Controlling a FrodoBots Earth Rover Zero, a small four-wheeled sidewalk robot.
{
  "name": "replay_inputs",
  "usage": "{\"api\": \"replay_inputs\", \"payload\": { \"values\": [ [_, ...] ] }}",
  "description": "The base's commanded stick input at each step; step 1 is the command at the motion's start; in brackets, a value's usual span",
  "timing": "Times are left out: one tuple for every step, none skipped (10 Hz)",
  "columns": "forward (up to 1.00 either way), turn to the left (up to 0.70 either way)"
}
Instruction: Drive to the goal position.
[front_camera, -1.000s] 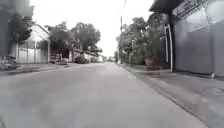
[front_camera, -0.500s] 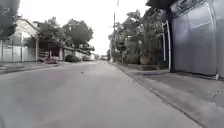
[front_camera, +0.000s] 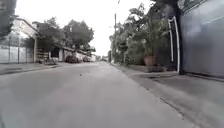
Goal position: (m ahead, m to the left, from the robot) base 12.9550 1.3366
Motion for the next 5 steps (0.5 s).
{"api": "replay_inputs", "payload": {
  "values": [
    [1.0,0.0],
    [1.0,0.0],
    [1.0,0.0],
    [1.0,0.0],
    [1.0,0.0]
  ]
}}
